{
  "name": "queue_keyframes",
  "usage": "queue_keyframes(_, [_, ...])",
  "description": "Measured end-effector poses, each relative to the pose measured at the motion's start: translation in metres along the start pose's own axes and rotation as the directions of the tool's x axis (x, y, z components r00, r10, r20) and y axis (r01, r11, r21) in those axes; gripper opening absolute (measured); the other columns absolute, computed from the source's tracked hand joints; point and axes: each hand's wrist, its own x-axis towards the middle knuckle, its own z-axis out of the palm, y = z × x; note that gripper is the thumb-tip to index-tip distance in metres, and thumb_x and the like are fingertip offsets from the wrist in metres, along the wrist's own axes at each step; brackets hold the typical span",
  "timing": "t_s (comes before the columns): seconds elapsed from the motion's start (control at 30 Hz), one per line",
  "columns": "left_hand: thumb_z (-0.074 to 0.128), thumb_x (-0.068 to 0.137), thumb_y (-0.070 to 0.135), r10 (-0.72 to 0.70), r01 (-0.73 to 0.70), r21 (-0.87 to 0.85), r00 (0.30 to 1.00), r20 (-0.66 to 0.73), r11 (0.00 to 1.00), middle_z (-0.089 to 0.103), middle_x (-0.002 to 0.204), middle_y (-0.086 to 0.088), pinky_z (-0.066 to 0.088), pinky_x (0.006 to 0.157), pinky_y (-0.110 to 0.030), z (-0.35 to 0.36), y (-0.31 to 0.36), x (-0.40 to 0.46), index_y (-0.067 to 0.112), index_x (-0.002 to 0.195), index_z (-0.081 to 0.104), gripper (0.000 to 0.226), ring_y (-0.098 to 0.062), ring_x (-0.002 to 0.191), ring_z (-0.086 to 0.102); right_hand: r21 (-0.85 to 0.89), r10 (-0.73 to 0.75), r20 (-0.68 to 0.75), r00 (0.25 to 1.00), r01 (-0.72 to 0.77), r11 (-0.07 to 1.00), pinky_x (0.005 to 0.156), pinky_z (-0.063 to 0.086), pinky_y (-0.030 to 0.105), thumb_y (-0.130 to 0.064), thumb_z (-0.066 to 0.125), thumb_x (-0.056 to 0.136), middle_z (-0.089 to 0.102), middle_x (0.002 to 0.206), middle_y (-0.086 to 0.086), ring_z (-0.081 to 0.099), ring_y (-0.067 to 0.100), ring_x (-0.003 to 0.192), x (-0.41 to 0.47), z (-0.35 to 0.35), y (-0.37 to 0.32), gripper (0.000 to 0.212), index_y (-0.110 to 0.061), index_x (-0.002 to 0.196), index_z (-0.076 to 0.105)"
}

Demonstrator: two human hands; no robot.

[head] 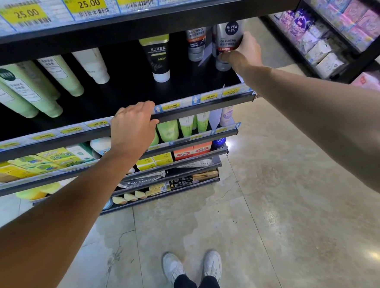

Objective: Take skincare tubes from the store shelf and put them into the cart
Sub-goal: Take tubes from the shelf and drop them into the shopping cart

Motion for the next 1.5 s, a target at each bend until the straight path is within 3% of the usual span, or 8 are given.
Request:
queue_keyframes(0.37, [0.075,0.090,0.025,-0.037,0.039,-0.017,0.995,0.095,0.999,0.070,0.094,-0.008,0.047,0.079,-0.042,-0.006,0.000,0.003,0.009,0.112,0.064,0.029,-0.031,0.085,0.065,-0.111,0.077,0.022,0.997,-0.075,0.991,0.086,0.046,0.025,-0.021,0.083,0.085,0.060,0.117,0.000,0.057,0.015,0.106,-0.013,-0.011,-0.005,0.057,-0.010,0.133,0.054])
queue_keyframes(0.53, [0.070,0.094,0.028,-0.039,0.070,-0.109,0.962,0.270,0.992,0.067,0.121,-0.010,0.042,0.103,-0.045,-0.025,0.005,0.005,0.010,0.139,0.053,0.052,-0.032,0.113,0.061,-0.273,0.040,0.063,0.997,-0.022,0.962,0.082,0.042,0.029,-0.023,0.069,0.098,0.058,0.117,0.008,0.054,0.021,0.102,-0.054,-0.027,-0.014,0.047,-0.004,0.137,0.052])
queue_keyframes(0.67, [0.065,0.098,0.028,-0.060,0.121,-0.156,0.935,0.351,0.980,0.056,0.142,-0.014,0.036,0.116,-0.044,-0.062,0.015,-0.004,0.008,0.151,0.041,0.062,-0.033,0.133,0.049,-0.428,-0.087,0.177,0.980,0.156,0.890,0.100,0.044,0.035,-0.021,0.060,0.101,0.056,0.140,0.014,0.056,0.031,0.124,-0.114,-0.036,-0.023,0.043,-0.006,0.140,0.052])
queue_keyframes(0.8, [0.059,0.101,0.034,-0.109,0.163,-0.134,0.935,0.339,0.977,0.051,0.146,-0.013,0.035,0.117,-0.045,-0.102,0.021,-0.033,0.009,0.152,0.040,0.060,-0.032,0.138,0.044,-0.536,-0.177,0.404,0.897,0.389,0.749,0.108,0.045,0.042,-0.028,0.059,0.100,0.049,0.149,0.014,0.051,0.033,0.132,-0.173,-0.036,-0.037,0.047,-0.008,0.142,0.053])
queue_keyframes(0.97, [0.051,0.102,0.045,-0.249,0.284,-0.089,0.925,0.286,0.955,0.053,0.146,-0.010,0.037,0.114,-0.049,-0.153,0.021,-0.095,0.015,0.148,0.046,0.055,-0.031,0.136,0.045,-0.501,-0.250,0.600,0.760,0.600,0.624,0.100,0.048,0.043,-0.039,0.054,0.102,0.058,0.132,0.010,0.053,0.029,0.122,-0.253,-0.030,-0.070,0.043,-0.008,0.132,0.058])
queue_keyframes(1.07, [0.050,0.104,0.043,-0.388,0.418,-0.098,0.892,0.232,0.903,0.054,0.144,-0.009,0.037,0.112,-0.049,-0.183,0.019,-0.145,0.015,0.146,0.048,0.051,-0.032,0.134,0.048,-0.401,-0.287,0.660,0.695,0.648,0.647,0.113,0.038,0.041,-0.037,0.053,0.104,0.046,0.153,0.011,0.040,0.029,0.143,-0.298,-0.026,-0.091,0.049,-0.011,0.146,0.051])
queue_keyframes(1.23, [0.046,0.103,0.044,-0.603,0.619,-0.088,0.783,0.151,0.781,0.059,0.137,-0.012,0.043,0.106,-0.053,-0.216,0.022,-0.230,0.016,0.141,0.053,0.049,-0.035,0.127,0.053,-0.230,-0.313,0.741,0.595,0.662,0.714,0.120,0.028,0.036,-0.042,0.048,0.106,0.030,0.165,0.002,0.027,0.022,0.152,-0.362,-0.017,-0.105,0.052,-0.021,0.153,0.043])
queue_keyframes(1.5, [0.044,0.099,0.046,-0.835,0.836,-0.022,0.549,0.039,0.548,0.064,0.126,-0.010,0.051,0.095,-0.049,-0.246,0.020,-0.352,0.014,0.133,0.061,0.049,-0.035,0.113,0.062,0.026,-0.336,0.908,0.252,0.763,0.645,0.124,0.018,0.030,-0.047,0.046,0.106,0.026,0.167,-0.007,0.018,0.011,0.155,-0.442,0.036,-0.104,0.053,-0.028,0.155,0.042])
